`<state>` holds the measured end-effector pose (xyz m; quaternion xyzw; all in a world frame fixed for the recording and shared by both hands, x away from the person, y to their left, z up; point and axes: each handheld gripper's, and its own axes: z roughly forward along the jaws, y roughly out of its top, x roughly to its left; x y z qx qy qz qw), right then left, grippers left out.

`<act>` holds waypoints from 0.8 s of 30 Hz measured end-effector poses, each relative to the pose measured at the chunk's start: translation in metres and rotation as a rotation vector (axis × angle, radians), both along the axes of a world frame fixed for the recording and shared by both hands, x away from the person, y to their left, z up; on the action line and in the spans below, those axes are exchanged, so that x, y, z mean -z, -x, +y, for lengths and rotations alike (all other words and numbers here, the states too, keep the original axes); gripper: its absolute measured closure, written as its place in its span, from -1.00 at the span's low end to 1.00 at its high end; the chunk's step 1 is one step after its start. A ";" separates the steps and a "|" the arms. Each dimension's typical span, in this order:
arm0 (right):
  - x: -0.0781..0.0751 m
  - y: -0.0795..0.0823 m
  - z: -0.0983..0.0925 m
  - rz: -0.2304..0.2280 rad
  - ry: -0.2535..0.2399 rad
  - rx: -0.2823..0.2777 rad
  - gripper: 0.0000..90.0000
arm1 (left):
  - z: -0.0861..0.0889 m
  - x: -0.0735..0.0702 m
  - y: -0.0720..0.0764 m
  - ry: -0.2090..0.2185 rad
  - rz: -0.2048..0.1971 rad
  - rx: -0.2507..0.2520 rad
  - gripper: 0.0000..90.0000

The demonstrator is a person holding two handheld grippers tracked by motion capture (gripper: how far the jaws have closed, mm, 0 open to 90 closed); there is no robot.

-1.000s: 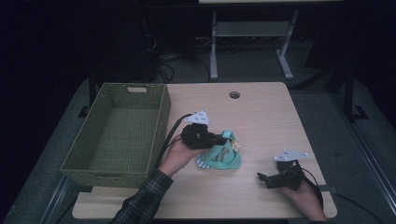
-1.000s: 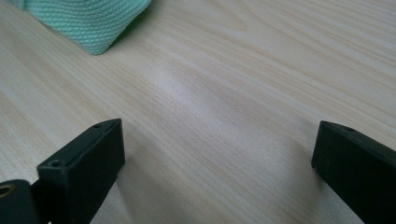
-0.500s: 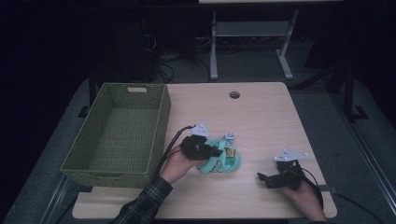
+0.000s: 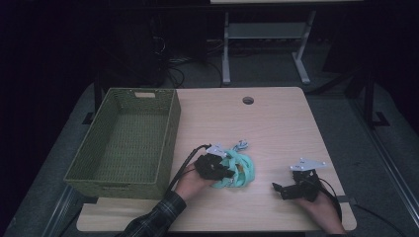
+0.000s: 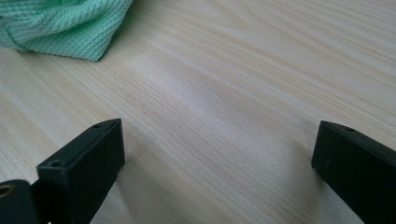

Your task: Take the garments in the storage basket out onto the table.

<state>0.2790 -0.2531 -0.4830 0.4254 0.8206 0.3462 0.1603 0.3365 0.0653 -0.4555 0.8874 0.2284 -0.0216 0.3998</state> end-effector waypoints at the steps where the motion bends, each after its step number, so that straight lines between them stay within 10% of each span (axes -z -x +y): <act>1: 0.000 0.000 0.000 0.000 0.000 0.000 -0.95 | 0.000 -0.002 0.001 -0.001 -0.007 -0.002 0.65; 9: 0.000 0.000 0.000 0.000 0.000 0.000 -0.95 | 0.013 -0.023 0.017 0.031 -0.077 -0.033 -0.02; 24: -0.019 -0.007 0.008 -0.032 -0.046 -0.048 -0.40 | 0.035 -0.017 0.038 -0.021 -0.122 -0.109 -0.07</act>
